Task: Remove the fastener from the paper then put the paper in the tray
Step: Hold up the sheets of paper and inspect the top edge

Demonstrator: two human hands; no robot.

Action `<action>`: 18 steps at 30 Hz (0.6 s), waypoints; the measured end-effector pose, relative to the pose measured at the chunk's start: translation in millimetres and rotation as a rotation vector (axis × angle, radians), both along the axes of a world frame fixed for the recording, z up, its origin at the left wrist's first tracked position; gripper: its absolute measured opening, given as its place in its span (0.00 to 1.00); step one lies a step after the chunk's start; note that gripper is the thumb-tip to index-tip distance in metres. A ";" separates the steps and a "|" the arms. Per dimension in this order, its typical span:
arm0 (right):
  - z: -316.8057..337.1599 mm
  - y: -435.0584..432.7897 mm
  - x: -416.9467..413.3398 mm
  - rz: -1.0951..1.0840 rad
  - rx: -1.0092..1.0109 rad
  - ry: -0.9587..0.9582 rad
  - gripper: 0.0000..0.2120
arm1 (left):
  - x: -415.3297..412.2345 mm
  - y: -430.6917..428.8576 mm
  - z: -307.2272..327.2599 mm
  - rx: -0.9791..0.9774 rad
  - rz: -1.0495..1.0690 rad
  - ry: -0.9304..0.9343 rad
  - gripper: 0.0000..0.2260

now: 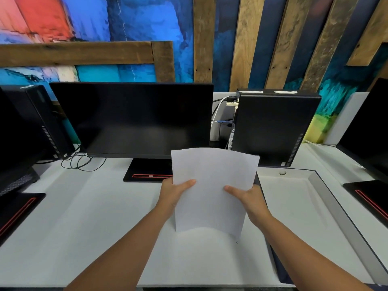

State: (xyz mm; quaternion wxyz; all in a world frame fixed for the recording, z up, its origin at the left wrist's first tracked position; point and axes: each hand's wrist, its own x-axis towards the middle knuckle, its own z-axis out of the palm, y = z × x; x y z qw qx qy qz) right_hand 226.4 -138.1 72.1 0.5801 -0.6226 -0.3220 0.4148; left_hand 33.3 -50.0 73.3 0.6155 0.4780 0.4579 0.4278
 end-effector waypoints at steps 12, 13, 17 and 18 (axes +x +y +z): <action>52.8 39.7 30.0 0.194 -0.241 -0.508 0.17 | -3.4 63.7 116.6 0.469 -0.482 0.680 0.07; 56.1 40.8 26.4 0.223 -0.253 -0.537 0.17 | 1.5 62.9 118.3 0.477 -0.530 0.737 0.07; 61.7 43.7 12.2 0.307 -0.260 -0.621 0.10 | 21.0 53.8 109.5 0.498 -0.582 0.832 0.07; 62.2 43.7 12.0 0.314 -0.260 -0.640 0.09 | 23.0 52.8 105.3 0.482 -0.562 0.813 0.07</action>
